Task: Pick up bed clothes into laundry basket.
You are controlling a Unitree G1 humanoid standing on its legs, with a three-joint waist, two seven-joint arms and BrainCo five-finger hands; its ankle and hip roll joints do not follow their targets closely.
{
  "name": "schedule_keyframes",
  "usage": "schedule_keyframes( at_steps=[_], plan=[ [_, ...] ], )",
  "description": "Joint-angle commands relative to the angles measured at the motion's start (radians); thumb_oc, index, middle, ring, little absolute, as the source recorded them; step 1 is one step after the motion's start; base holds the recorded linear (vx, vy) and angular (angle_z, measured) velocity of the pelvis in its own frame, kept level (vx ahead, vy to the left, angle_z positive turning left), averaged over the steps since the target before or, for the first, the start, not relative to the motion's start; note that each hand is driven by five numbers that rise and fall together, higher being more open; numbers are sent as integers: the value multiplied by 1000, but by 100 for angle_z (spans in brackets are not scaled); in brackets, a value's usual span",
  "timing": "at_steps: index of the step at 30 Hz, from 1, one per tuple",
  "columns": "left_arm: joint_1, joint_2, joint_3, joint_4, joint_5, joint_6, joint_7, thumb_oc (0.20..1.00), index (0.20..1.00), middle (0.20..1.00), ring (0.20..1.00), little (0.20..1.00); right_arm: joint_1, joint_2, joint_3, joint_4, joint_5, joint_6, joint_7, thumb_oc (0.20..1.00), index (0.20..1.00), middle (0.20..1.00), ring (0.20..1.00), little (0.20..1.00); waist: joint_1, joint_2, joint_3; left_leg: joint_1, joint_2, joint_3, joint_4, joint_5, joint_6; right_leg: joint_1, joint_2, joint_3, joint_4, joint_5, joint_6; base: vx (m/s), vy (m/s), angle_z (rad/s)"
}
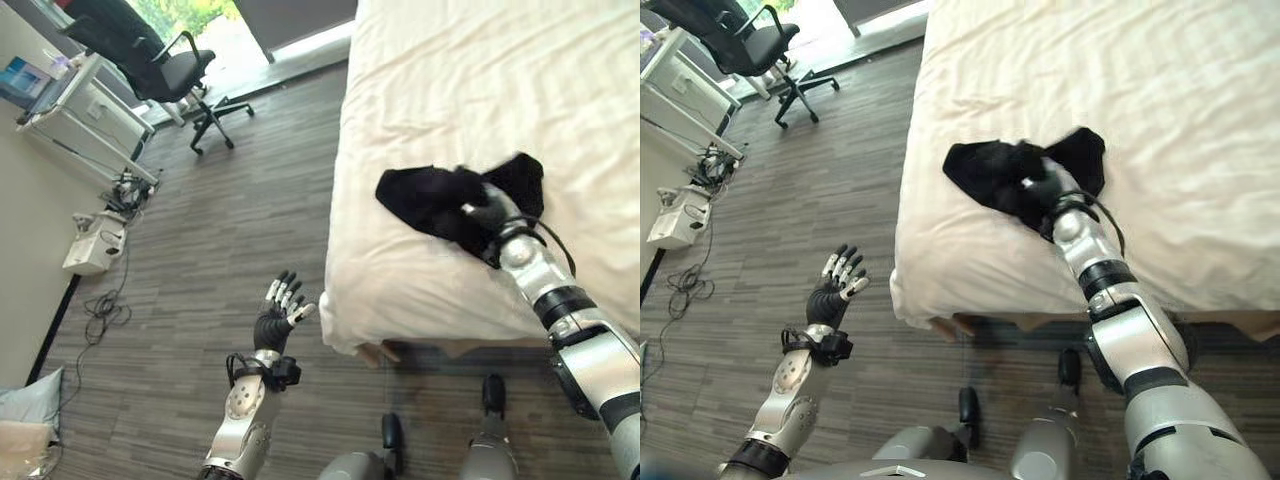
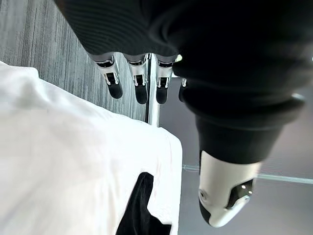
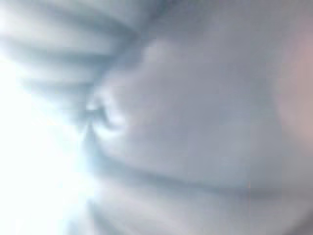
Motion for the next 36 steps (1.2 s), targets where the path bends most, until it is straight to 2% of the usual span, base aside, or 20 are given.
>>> schedule_keyframes(
  at_steps=[1, 6, 9, 10, 12, 14, 17, 18, 20, 21, 22, 23, 24, 25, 26, 27, 29, 30, 31, 36],
  plan=[
    [-30, 26, 19, -12, -5, -32, 3, 1000, 1000, 1000, 1000, 1000, 22, -85, 6, 6, 339, -61, -23, 200, 200, 200, 200, 200, -31, -32, 5, -27, 30, 12, 6, 63, -13, 161, 0, 46, 27, -166, 7, 58, 22, -9],
    [-43, 28, 29, 11, -12, -30, -3, 1000, 1000, 1000, 1000, 1000, 35, -138, -70, -4, 463, -87, -14, 200, 200, 200, 200, 200, -54, -88, -34, 12, 32, 29, 6, 41, -1, 181, 9, 61, 42, -175, 8, 38, 13, -18],
    [-45, 25, 29, 15, -20, -29, -6, 1000, 1000, 1000, 1000, 1000, 38, -146, -98, -10, 527, -104, -11, 200, 200, 200, 200, 200, -57, -100, -47, 21, 34, 36, 6, 36, 2, 188, 11, 67, 37, -173, 10, 28, 19, -21],
    [-44, 16, 27, 14, -28, -22, -7, 1000, 1000, 1000, 1000, 1000, 52, -128, -158, -25, 651, -137, -15, 200, 200, 200, 200, 200, -65, -110, -63, 29, 37, 44, 6, 30, 4, 193, 12, 72, 33, -172, 11, 38, 10, -15],
    [-51, 11, 18, 24, -26, -14, -5, 1000, 1000, 1000, 1000, 1000, 87, -90, -233, -66, 803, -184, -4, 200, 200, 200, 200, 200, -72, -119, -75, 40, 40, 51, 6, 22, 6, 200, 15, 78, 33, -173, 12, 45, 13, -6],
    [-56, 15, 14, 28, -11, -6, -2, 1000, 1000, 1000, 1000, 1000, 120, -63, -309, -117, 903, -230, -9, 200, 200, 200, 200, 200, -80, -124, -88, 49, 42, 56, 6, 15, 8, 205, 18, 83, 33, -176, 13, 33, 16, -10],
    [-48, 16, 32, 35, -4, 1, 3, 1000, 1000, 1000, 1000, 1000, 217, -23, -430, -239, 986, -310, -12, 200, 200, 200, 200, 200, -94, -127, -110, 64, 43, 62, 6, 2, 12, 219, 22, 89, 29, -179, 16, 44, 19, -15],
    [-43, 10, 40, 32, 1, 3, 10, 1000, 1000, 1000, 1000, 1000, 257, 2, -503, -335, 1045, -359, 5, 200, 200, 200, 200, 200, -107, -125, -115, 71, 44, 66, 6, 3, 16, 220, 21, 91, 33, -175, 18, 66, 28, -3],
    [-34, 7, 60, 46, 10, 4, 14, 1000, 1000, 1000, 1000, 1000, 331, 21, -580, -420, 1022, -416, -1, 200, 200, 200, 200, 200, -119, -125, -133, 79, 43, 69, 6, -12, 19, 227, 21, 95, 30, -182, 23, 48, 19, -2],
    [-33, 9, 57, 47, 11, 3, 15, 1000, 1000, 1000, 1000, 1000, 340, 27, -584, -430, 1018, -417, -4, 200, 200, 200, 200, 200, -117, -128, -133, 75, 44, 70, 6, -3, 20, 221, 22, 95, 32, -174, 22, 67, 29, -15],
    [-24, 10, 75, 72, 9, -3, 23, 1000, 1000, 1000, 1000, 1000, 403, 3, -601, -437, 973, -424, -31, 200, 200, 200, 200, 200, -128, -135, -150, 88, 39, 82, 6, -22, 25, 226, 22, 110, 27, -178, 27, 53, 23, -23],
    [-24, 10, 77, 79, 9, 0, 22, 1000, 1000, 1000, 1000, 1000, 420, -16, -596, -409, 944, -403, -44, 200, 200, 200, 200, 200, -131, -140, -154, 89, 39, 88, 6, -21, 25, 224, 23, 117, 27, -175, 29, 91, 34, -46],
    [-31, 14, 71, 78, 17, 2, 18, 1000, 1000, 1000, 1000, 1000, 452, -64, -548, -363, 874, -330, -55, 200, 200, 200, 200, 200, -138, -151, -149, 94, 39, 94, 6, -22, 24, 224, 24, 124, 29, -172, 31, 8, 2, -47],
    [-40, 21, 70, 78, 19, 4, 17, 1000, 1000, 1000, 1000, 1000, 470, -118, -478, -331, 683, -238, -90, 200, 200, 200, 200, 200, -140, -158, -142, 89, 38, 97, 6, -19, 23, 221, 23, 127, 31, -167, 30, 2, 4, -43],
    [-43, 22, 71, 72, 18, 6, 14, 1000, 1000, 1000, 1000, 1000, 469, -140, -430, -335, 546, -197, -114, 498, 498, 498, 498, 498, -141, -158, -135, 87, 36, 98, 6, -18, 23, 222, 22, 126, 30, -164, 31, -1, -2, -28],
    [-45, 23, 74, 70, 20, 5, 15, 1000, 1000, 1000, 1000, 1000, 459, -149, -401, -347, 478, -178, -123, 1000, 1000, 1000, 1000, 1000, -141, -157, -131, 86, 36, 97, 6, -17, 23, 221, 22, 127, 29, -162, 31, 1, -1, -30],
    [-40, 27, 73, 54, 21, 1, 11, 1000, 1000, 1000, 1000, 1000, 421, -183, -336, -356, 309, -138, -152, 1000, 1000, 1000, 1000, 1000, -132, -159, -123, 79, 35, 94, 6, -15, 22, 220, 21, 123, 26, -160, 31, 0, -9, 0],
    [-37, 27, 75, 54, 20, 3, 7, 1000, 1000, 1000, 1000, 1000, 395, -194, -315, -341, 272, -122, -155, 1000, 1000, 1000, 1000, 1000, -130, -158, -122, 77, 35, 93, 6, -14, 22, 219, 20, 121, 26, -160, 31, -9, -30, 36],
    [-34, 31, 71, 65, 19, -3, 12, 1000, 1000, 1000, 1000, 1000, 247, -242, -216, -228, 168, -84, -166, 1000, 1000, 1000, 1000, 1000, -107, -164, -112, 67, 35, 84, 6, -9, 20, 219, 19, 113, 24, -159, 30, -9, -22, 20],
    [-42, 34, 63, 63, 20, -8, 16, 1000, 1000, 1000, 1000, 1000, 75, -249, -96, -84, 99, -51, -158, 1000, 1000, 1000, 1000, 1000, -87, -166, -98, 54, 35, 79, 6, -2, 17, 215, 19, 107, 23, -156, 29, -22, -16, 14]
  ],
)
